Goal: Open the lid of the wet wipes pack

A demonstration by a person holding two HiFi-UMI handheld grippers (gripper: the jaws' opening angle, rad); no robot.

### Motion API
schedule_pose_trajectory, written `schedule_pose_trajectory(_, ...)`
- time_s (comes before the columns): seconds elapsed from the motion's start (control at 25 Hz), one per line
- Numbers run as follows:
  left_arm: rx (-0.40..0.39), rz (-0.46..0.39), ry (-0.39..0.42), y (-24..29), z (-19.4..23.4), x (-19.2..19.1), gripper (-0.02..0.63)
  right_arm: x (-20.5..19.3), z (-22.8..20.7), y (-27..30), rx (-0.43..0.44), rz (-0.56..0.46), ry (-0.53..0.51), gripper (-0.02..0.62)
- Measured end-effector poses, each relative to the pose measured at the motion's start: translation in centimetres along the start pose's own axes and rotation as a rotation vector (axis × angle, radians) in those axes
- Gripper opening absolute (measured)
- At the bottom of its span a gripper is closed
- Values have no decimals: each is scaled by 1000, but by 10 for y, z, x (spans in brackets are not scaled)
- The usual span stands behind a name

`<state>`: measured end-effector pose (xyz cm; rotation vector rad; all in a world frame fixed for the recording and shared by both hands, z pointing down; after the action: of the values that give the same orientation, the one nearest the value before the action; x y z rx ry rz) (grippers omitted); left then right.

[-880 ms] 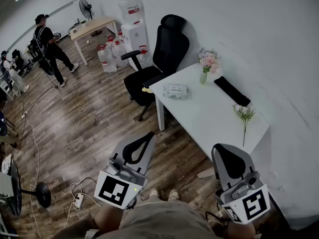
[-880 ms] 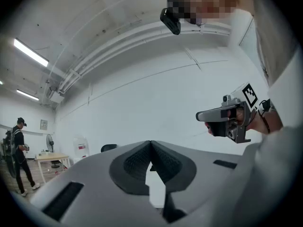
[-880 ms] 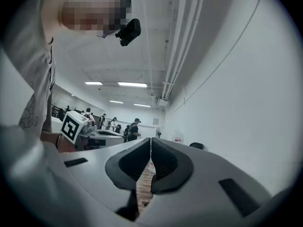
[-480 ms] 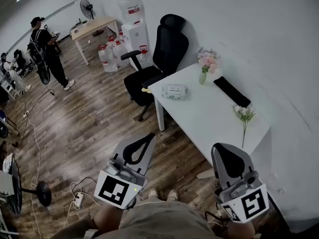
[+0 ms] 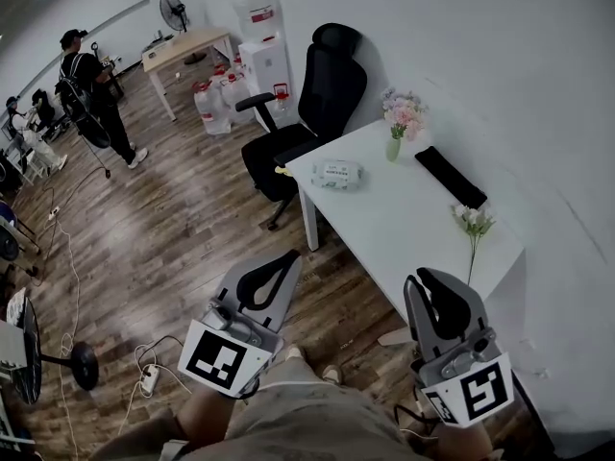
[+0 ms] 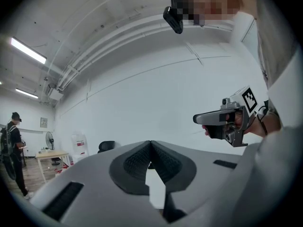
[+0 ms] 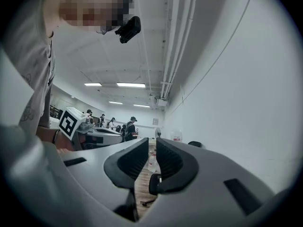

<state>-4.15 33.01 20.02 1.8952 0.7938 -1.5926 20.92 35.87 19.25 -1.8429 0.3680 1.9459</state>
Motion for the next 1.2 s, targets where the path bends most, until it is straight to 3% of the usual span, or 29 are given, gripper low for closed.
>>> schedule_pose_trajectory(0.04, 3, 0, -12, 1, 0, 0, 16, -1, -1, 2, -3, -3, 2, 65)
schedule_pose_trajectory(0.12, 10, 7, -30, 2, 1, -2, 16, -3, -3, 7, -4, -3, 4, 177)
schedule_pose_trajectory(0.4, 18, -10, 7, 17, 27, -17, 16, -21, -13, 38, 4, 29, -33, 186)
schedule_pose_trajectory(0.72, 11, -11, 21, 53, 90, -34, 16, -44, -28, 110, 7, 92, -81, 186)
schedule_pose_trajectory(1.2, -70, 70, -73, 131, 229, -74, 16, -73, -46, 268, -63, 201, -94, 186)
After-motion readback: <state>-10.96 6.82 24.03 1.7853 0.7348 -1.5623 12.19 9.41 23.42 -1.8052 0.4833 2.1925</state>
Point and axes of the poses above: the fingertips, and each gripper's own axes: y forward along the fingers, z to its left, x out of its top, the point moved 9 cm from there along -y, backward along the fingers, and after that the axes turned 11 degrees about -x, right-handed, at the moved point
